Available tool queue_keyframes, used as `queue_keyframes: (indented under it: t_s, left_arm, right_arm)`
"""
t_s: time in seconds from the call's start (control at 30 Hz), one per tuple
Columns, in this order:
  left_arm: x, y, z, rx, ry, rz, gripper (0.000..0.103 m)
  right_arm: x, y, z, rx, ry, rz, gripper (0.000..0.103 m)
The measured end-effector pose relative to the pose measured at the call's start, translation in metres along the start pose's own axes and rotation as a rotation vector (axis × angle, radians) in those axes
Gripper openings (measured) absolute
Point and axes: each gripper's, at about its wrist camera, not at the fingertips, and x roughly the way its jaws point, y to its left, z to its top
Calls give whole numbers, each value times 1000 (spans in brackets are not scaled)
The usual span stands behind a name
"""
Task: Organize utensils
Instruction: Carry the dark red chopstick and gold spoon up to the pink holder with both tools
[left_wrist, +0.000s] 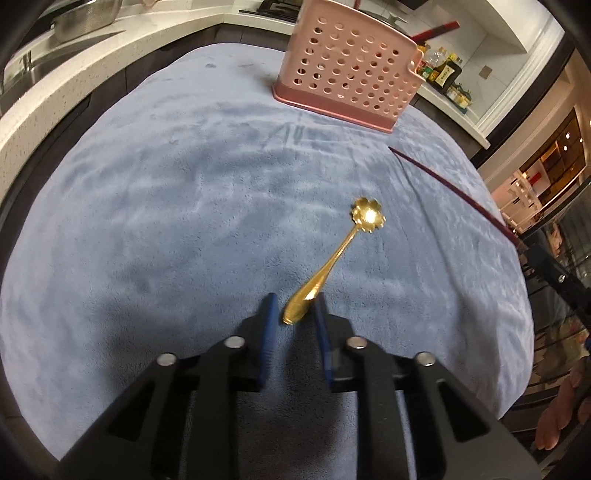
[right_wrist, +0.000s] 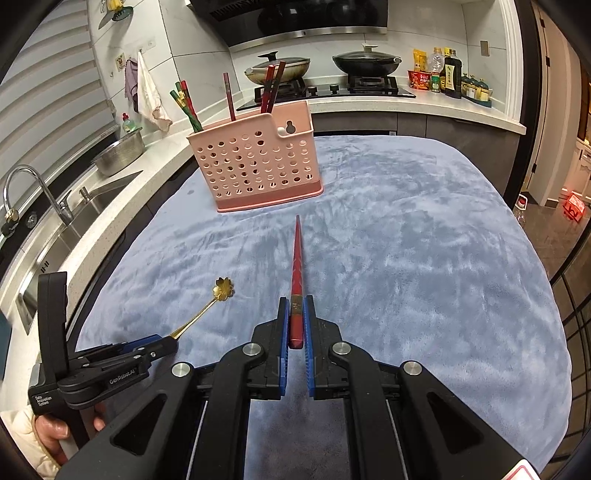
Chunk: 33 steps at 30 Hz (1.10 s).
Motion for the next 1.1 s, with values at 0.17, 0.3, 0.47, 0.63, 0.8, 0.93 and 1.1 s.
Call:
queue_keyframes:
  t_s: [0.17,0.3,0.47,0.63,0.8,0.93,1.1]
  left_arm:
    - [-8,1,3,-9,-13,-27,9]
    - [-16,-2,9,5,-32,-34,7]
    - [-39,-14,23,60,-80,-17,4]
    - [-73,-32,51,146,-159,24,1]
    - [-96,-47,77,209,-223,55,1]
    - [-111,-59,98,241,-276,59,1]
    - [-122,-73,130,273,-311,80,1]
  right_arm:
    - [0,1,-1,0,4,0,7]
    - [1,2,-1,-1,1,0,7]
    - [-2,2,1,-2,-8,3,7]
    - [-18,0,15,-5,-53,-2,7]
    - [-37,-2,41,5,-113,-2,7]
    - [-49,0,63,-6,-164,-6,7]
    - [-56,-1,93,12,-205,25,7]
